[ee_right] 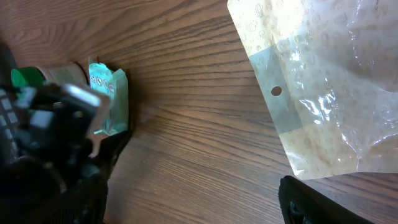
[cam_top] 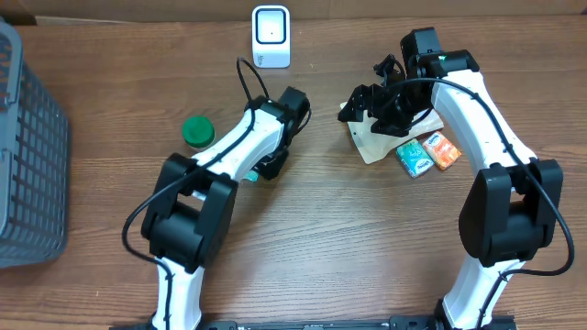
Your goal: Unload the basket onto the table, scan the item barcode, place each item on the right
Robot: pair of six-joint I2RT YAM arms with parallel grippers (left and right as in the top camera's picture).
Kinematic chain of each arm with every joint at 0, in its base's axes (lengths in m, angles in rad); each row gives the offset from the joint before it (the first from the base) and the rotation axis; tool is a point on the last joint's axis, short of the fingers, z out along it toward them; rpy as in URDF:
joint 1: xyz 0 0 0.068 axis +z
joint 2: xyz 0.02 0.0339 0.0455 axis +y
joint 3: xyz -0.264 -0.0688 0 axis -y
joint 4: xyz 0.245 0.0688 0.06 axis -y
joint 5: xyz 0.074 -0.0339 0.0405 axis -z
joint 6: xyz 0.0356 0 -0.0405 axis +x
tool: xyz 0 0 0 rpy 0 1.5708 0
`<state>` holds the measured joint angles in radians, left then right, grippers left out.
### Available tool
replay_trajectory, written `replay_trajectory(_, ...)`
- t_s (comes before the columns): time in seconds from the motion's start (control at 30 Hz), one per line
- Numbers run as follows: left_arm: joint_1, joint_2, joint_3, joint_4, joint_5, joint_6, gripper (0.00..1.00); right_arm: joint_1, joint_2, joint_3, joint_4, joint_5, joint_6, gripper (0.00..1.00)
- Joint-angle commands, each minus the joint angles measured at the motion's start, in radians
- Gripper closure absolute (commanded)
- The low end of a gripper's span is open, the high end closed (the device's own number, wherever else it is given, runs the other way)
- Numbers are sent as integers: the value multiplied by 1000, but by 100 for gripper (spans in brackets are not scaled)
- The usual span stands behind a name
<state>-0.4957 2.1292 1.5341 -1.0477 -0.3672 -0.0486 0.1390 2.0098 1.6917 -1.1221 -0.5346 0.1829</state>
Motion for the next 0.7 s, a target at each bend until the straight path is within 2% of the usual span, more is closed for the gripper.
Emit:
replay_trajectory(0.0,8,58,12,-14,-27,-34,51,4,0,-3,3,3,-9,14)
replay_trajectory(0.1,10,81,11,-14,33,-41,53,4,0,-3,3,4,-9,14)
replay_trajectory(0.13,9,88,11,-14,69,-40,62,4,0,-3,3,4,-9,14)
replay_trajectory(0.17,5,95,11,-14,103,-29,81,4,0,-3,3,4,-9,14)
replay_trajectory(0.2,3,98,11,-15,130,-16,95,4,0,-3,3,4,-9,14)
replay_trajectory(0.4,1,93,51,-33,319,32,96,4,0,-3,3,4,-9,14)
replay_trajectory(0.5,23,58,100,-59,554,98,96,4,0,-3,2,3,-9,14)
replay_trajectory(0.57,51,12,132,-65,846,194,95,4,0,-3,2,4,-9,14)
replay_trajectory(0.67,101,-31,137,-55,1183,275,96,4,0,-3,3,3,-9,14)
